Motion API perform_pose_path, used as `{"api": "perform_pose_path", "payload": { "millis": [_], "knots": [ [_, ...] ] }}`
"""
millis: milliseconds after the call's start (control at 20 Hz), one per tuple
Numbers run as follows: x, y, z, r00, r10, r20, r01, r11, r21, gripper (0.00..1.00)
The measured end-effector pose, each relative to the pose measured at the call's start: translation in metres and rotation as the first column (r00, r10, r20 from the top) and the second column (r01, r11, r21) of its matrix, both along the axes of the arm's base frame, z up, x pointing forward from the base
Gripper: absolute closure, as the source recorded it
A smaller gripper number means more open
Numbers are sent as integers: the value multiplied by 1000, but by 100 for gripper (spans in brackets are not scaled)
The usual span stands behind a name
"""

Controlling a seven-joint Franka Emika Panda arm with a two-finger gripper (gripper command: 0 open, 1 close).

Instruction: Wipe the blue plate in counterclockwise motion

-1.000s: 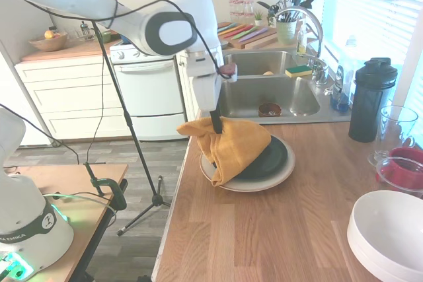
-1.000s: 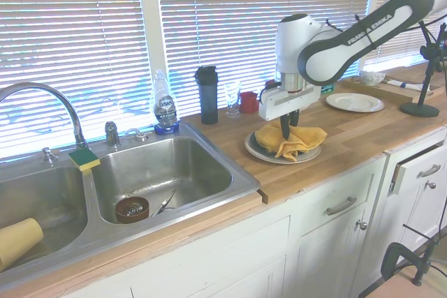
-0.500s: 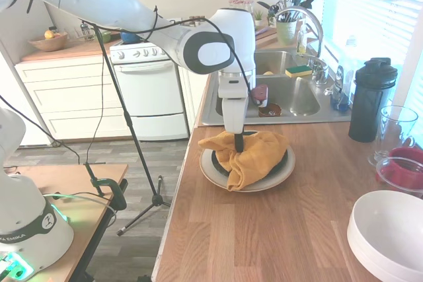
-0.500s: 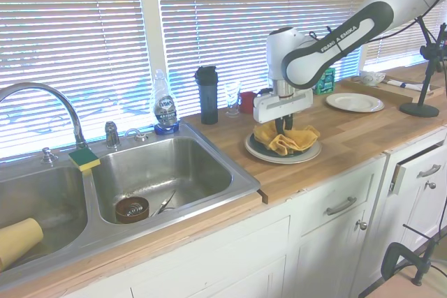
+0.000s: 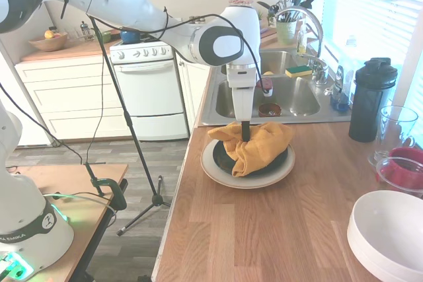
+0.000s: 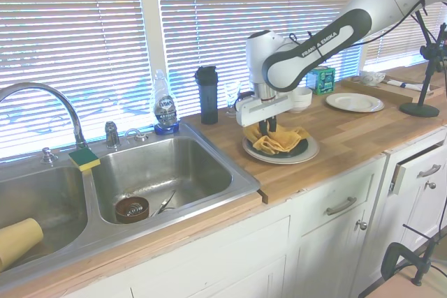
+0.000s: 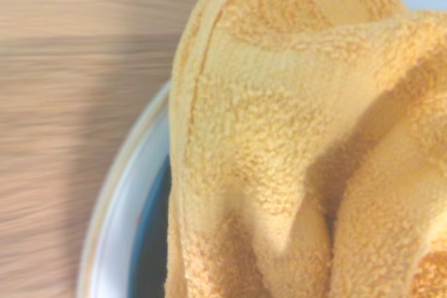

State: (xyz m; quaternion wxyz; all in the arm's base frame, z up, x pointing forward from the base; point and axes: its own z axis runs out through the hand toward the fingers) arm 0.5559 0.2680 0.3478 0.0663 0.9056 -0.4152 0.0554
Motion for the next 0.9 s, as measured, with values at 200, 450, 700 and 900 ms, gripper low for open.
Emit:
{"api": "perform_pose_path", "payload": {
  "millis": [200,450,700,900],
  "knots": [
    [-10,6,1,1000,21,22,-21,1000,-3,100],
    [-39,-3,2,998,39,57,-39,999,7,100],
    [-72,-24,0,995,47,83,-48,999,10,100],
    [-73,-45,-2,997,20,72,-22,1000,20,100]
  ]
}}
